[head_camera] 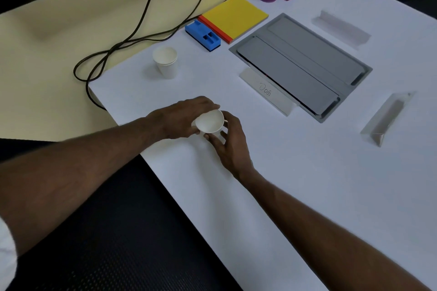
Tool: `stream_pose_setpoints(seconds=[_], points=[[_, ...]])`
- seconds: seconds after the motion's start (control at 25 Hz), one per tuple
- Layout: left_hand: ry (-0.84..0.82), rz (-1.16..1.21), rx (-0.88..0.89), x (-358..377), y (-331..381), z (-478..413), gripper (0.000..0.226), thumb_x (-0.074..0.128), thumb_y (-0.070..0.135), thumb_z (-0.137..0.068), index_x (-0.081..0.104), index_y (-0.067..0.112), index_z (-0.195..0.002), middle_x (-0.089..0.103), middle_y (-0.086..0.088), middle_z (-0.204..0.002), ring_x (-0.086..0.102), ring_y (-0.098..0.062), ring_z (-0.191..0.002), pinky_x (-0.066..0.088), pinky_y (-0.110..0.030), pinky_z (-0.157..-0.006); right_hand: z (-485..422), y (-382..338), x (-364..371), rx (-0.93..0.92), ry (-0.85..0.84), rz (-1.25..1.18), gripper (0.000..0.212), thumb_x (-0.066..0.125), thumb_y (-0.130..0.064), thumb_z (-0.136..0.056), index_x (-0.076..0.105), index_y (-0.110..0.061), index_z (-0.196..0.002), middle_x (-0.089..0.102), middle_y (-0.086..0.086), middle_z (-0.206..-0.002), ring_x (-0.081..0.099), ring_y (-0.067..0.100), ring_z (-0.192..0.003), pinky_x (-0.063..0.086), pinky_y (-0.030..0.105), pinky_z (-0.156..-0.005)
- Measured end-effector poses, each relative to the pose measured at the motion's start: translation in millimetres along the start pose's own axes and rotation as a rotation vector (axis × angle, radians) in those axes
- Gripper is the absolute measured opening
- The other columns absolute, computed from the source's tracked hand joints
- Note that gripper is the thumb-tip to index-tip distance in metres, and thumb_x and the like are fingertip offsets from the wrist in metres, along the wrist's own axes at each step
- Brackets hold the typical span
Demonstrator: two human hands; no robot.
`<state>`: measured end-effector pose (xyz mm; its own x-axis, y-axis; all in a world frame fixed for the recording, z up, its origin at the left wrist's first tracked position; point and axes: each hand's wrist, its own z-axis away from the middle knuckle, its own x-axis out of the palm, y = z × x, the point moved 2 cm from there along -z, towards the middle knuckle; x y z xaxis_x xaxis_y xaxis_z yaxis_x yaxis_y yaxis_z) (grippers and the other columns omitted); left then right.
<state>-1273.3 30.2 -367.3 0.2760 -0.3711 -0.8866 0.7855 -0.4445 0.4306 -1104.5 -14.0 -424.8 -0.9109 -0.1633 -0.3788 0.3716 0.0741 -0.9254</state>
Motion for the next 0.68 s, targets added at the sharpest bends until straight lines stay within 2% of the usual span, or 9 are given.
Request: stream_pose_setpoints(seconds=[0.16, 0.4, 0.52, 0.6, 0.68], points=[[0.034, 0.021, -0.02, -7.4, -8.4, 1.2, 0.079, 0.082, 0.013, -0.082, 0.041, 0.012, -0.15, 0.048, -0.007, -0.15, 0.047, -0.025, -0.138, 0.043, -0.048, -0.113, -11.0, -4.6, 5.8, -0.008, -0.001, 0.019, 0.066, 0.075, -0.026, -0.087, 0.041, -0.011, -0.142, 0.049, 0.001, -0.139, 0.052, 0.01, -0.12, 0.053, 0.037, -0.099], [-0.012, 0.022, -0.045, -3.1, -16.2, 3.7, 0.086, 0.083, 0.01, -0.08, 0.036, 0.015, -0.153, 0.043, -0.005, -0.153, 0.044, -0.025, -0.14, 0.043, -0.049, -0.113, -12.0, -0.5, 13.1, 0.006, -0.022, 0.069, 0.069, 0.076, -0.03, -0.086, 0.04, -0.014, -0.143, 0.048, 0.0, -0.141, 0.052, 0.013, -0.123, 0.053, 0.04, -0.1], [-0.047, -0.005, -0.118, -4.6, -26.2, 1.9, 0.105, 0.086, 0.013, -0.078, 0.02, 0.022, -0.159, 0.028, -0.003, -0.164, 0.031, -0.024, -0.15, 0.031, -0.047, -0.122, -13.6, 0.5, 11.1, 0.028, -0.056, 0.091, 0.079, 0.078, -0.03, -0.084, 0.034, -0.012, -0.148, 0.042, 0.002, -0.149, 0.047, 0.017, -0.133, 0.048, 0.043, -0.107], [-0.077, -0.02, -0.203, -14.0, -40.8, 2.5, 0.119, 0.089, 0.021, -0.075, 0.007, 0.024, -0.161, 0.015, -0.001, -0.169, 0.018, -0.022, -0.155, 0.022, -0.042, -0.126, -17.1, 0.1, 7.7, 0.017, -0.089, 0.133, 0.088, 0.079, -0.025, -0.083, 0.028, -0.008, -0.152, 0.035, 0.006, -0.155, 0.039, 0.022, -0.141, 0.041, 0.046, -0.113], [-0.094, -0.032, -0.265, -29.7, -59.2, 4.2, 0.126, 0.09, 0.031, -0.071, 0.004, 0.023, -0.161, 0.008, 0.0, -0.17, 0.009, -0.02, -0.156, 0.014, -0.038, -0.126, -21.8, -1.1, 1.6, -0.002, -0.132, 0.179, 0.095, 0.081, -0.023, -0.081, 0.023, -0.007, -0.154, 0.028, 0.008, -0.159, 0.032, 0.025, -0.146, 0.036, 0.047, -0.117]])
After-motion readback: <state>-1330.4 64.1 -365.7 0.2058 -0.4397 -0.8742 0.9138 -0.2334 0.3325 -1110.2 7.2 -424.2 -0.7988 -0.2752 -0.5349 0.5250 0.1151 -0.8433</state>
